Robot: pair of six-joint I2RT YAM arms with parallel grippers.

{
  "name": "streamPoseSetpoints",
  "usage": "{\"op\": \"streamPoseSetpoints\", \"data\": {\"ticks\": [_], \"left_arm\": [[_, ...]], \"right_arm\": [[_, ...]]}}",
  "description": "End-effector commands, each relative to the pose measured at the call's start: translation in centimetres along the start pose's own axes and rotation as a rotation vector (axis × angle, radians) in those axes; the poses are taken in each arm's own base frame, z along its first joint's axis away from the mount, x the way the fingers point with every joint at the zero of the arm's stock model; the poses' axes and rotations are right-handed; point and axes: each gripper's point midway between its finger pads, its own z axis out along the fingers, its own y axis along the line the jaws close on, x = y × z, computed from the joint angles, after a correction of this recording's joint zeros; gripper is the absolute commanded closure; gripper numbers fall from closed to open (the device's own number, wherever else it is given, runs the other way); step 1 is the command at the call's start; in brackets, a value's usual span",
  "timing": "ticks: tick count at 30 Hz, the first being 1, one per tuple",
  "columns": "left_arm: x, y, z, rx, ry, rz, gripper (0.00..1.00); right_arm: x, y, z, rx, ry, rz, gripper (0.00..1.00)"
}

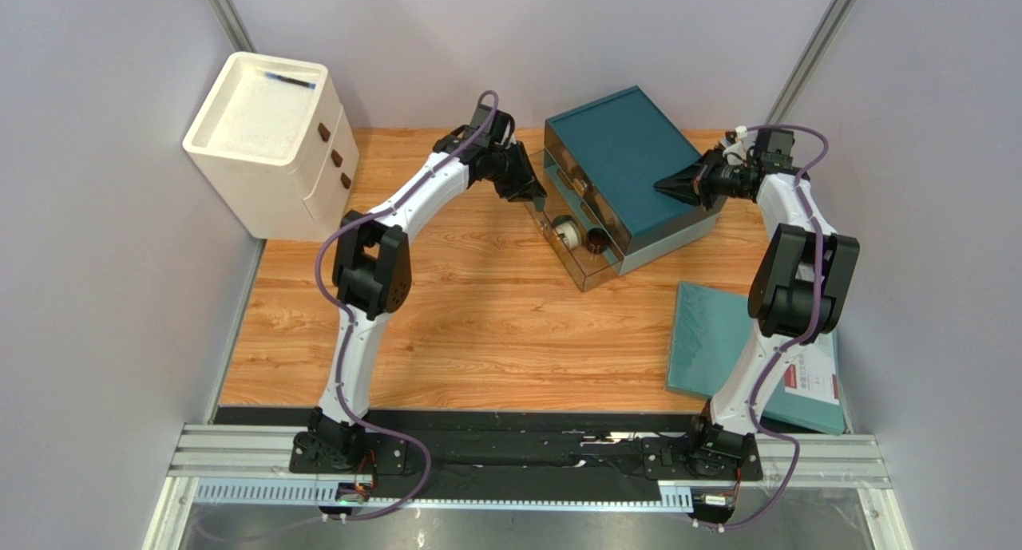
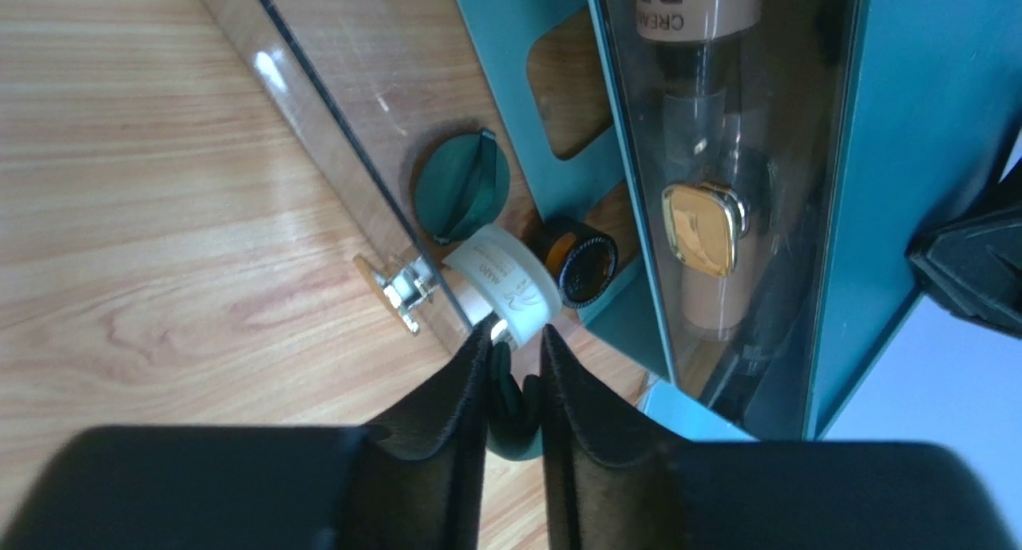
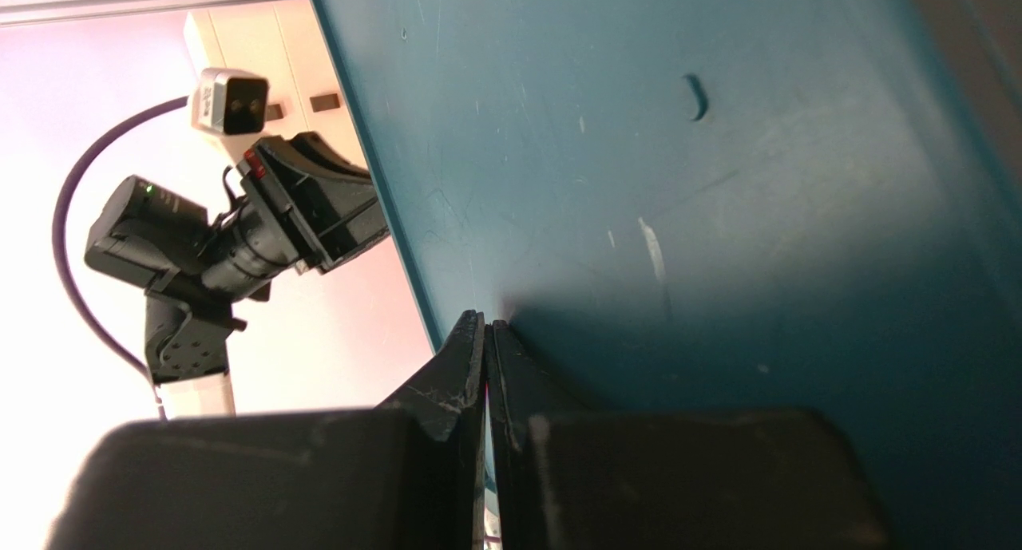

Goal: Organize the makeup

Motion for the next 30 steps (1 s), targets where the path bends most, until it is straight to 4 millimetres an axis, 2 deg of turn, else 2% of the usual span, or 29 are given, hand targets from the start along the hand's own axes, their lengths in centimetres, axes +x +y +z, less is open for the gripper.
{"op": "streamPoseSetpoints", "data": {"ticks": [1,3,4,6,8,9,16,17,19,20,21,22,23,24,25,26,28,30], "left_arm": [[-2.1,-5.2,0.1,0.158,-0.066,-0.013,0.61],[-2.4,-6.4,0.2,0.200,-0.066,-0.007,0.53],[-2.2,-6.4,0.9,0.205,-0.058,-0.016,0.48],[-2.3,-7.2,1.2,0.240,-0.056,-0.024,0.40],[-2.3,-7.7,1.3,0.267,-0.048,-0.023,0.27],[-2.3,-7.9,1.2,0.278,-0.045,-0.019,0.25],[-2.0,-7.4,-0.1,0.257,-0.053,0.018,0.24],[-1.6,-6.4,0.1,0.231,-0.044,0.012,0.24],[-1.5,-5.9,-1.0,0.210,-0.050,0.021,0.26],[-0.9,-4.6,-0.7,0.179,-0.038,0.014,0.27],[-1.2,-4.7,-1.8,0.179,-0.059,0.032,0.28],[-0.9,-4.2,-2.1,0.165,-0.061,0.035,0.29],[-0.2,-2.6,-1.8,0.125,-0.052,0.028,0.31],[-0.4,-2.6,-3.0,0.123,-0.068,0.041,0.36],[-0.2,-1.9,-3.2,0.109,-0.068,0.038,0.39],[0.7,-0.3,-2.8,0.079,-0.057,0.025,0.44],[1.0,0.7,-3.6,0.062,-0.062,0.011,0.68],[2.3,2.9,-2.8,0.011,-0.026,-0.029,1.00]], "right_arm": [[5.9,-12.7,2.2,0.403,0.131,0.184,0.96],[5.9,-12.7,2.2,0.400,0.130,0.182,0.96],[6.0,-12.7,2.2,0.402,0.133,0.183,0.96],[6.0,-12.7,2.1,0.401,0.133,0.178,0.96],[6.0,-12.7,2.1,0.402,0.133,0.181,0.96],[6.1,-12.8,2.1,0.403,0.136,0.182,0.96],[6.3,-12.9,2.1,0.404,0.139,0.182,0.96],[6.3,-12.9,2.1,0.404,0.138,0.183,0.96],[6.2,-12.9,2.1,0.405,0.137,0.180,0.96],[6.2,-12.9,2.1,0.404,0.138,0.182,0.96],[6.2,-12.9,2.1,0.404,0.138,0.183,0.96],[6.3,-12.9,2.2,0.403,0.139,0.180,0.96],[6.2,-12.9,2.2,0.403,0.138,0.182,0.96],[6.2,-13.0,2.2,0.405,0.138,0.181,0.96],[6.3,-13.1,2.2,0.406,0.139,0.184,0.96],[6.3,-13.1,2.2,0.405,0.140,0.185,0.96],[6.4,-13.3,2.3,0.407,0.143,0.189,0.96],[6.4,-13.3,2.3,0.408,0.141,0.188,0.96]]}}
